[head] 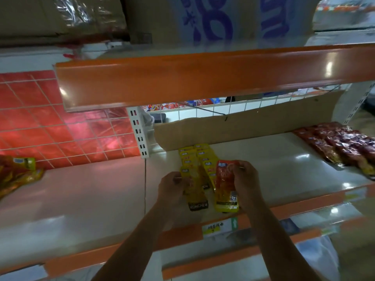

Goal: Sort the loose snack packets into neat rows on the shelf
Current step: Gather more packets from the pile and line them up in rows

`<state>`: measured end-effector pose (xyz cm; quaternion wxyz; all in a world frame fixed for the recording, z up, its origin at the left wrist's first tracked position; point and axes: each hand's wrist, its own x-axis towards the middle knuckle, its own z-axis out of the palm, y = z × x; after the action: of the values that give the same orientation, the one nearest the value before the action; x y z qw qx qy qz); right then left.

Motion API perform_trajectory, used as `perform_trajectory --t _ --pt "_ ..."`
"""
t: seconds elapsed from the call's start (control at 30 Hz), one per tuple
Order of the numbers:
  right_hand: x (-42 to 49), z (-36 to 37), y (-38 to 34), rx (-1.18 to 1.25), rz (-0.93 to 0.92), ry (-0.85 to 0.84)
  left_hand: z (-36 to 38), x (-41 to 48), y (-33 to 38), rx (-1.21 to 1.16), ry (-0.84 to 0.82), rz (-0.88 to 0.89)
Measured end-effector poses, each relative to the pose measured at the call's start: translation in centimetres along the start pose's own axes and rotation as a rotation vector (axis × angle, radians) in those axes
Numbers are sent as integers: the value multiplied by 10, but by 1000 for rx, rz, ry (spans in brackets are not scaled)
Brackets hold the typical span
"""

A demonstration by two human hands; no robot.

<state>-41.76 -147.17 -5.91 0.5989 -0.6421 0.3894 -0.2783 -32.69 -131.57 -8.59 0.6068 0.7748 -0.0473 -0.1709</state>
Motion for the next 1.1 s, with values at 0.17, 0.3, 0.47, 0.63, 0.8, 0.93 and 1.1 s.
perform_trajectory --t 0.17,0.3,0.47,0.63,0.8,0.93,1.1 --pt "24 7 -4 30 5 18 9 18 -5 317 -2 84" --pt "36 14 -2 20 19 21 7 28 -11 427 10 120" --pt "42 21 3 -5 20 12 8 39 -11 441 10 162" --pt "47 24 3 -9 12 14 11 44 -9 432 9 187" --pt "52 27 1 -27 -7 22 12 48 -10 452 23 175" --pt "52 28 0 -25 -14 13 12 48 -10 486 26 179" --pt "52 24 -1 -20 -19 5 15 44 0 624 108 282"
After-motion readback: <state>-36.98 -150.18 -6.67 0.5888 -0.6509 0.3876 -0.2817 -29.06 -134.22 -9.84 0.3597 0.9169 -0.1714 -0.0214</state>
